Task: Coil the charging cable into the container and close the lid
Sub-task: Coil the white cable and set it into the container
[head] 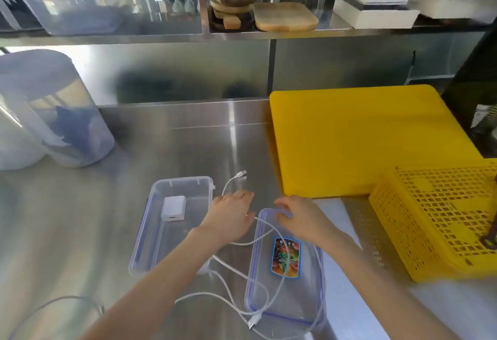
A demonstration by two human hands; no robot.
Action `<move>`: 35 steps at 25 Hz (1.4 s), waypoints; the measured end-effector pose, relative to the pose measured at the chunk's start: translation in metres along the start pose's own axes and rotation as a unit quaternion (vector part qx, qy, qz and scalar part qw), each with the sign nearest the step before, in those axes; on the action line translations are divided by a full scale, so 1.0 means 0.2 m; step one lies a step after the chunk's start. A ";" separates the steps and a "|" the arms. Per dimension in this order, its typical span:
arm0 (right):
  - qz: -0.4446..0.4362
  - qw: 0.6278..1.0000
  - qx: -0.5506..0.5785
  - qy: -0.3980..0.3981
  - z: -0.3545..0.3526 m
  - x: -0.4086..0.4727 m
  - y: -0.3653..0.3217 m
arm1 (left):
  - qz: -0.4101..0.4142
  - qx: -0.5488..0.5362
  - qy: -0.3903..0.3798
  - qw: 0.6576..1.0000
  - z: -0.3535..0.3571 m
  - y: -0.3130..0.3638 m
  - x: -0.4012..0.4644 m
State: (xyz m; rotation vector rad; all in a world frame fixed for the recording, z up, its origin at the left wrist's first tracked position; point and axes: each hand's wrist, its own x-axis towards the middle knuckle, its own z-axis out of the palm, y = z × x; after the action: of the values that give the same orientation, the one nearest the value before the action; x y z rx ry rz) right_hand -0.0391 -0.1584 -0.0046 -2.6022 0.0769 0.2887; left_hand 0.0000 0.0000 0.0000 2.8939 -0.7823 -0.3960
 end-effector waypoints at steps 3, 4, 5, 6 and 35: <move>0.008 1.000 0.002 -0.016 0.08 0.07 0.02 | -0.008 0.000 -0.054 0.998 0.10 -0.02 0.07; 0.016 1.000 0.004 -0.020 0.11 0.08 0.01 | -0.011 -0.002 -0.071 0.997 0.13 -0.03 0.08; 0.024 0.999 0.010 -0.026 0.14 0.09 0.01 | -0.018 -0.003 -0.081 0.997 0.15 -0.03 0.10; 0.026 0.999 0.018 -0.030 0.17 0.11 0.01 | -0.024 -0.002 -0.090 0.996 0.18 -0.03 0.12; -0.070 0.907 0.274 0.313 -0.25 -0.15 -0.22 | -0.001 -0.357 0.188 0.915 -0.13 -0.19 -0.33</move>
State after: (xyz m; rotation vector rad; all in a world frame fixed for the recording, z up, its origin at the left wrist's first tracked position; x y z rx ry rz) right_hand -0.0534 -0.1458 0.0665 -2.0238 0.1671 -0.5564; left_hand -0.0303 0.0672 0.0327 2.1784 -0.4409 -0.0798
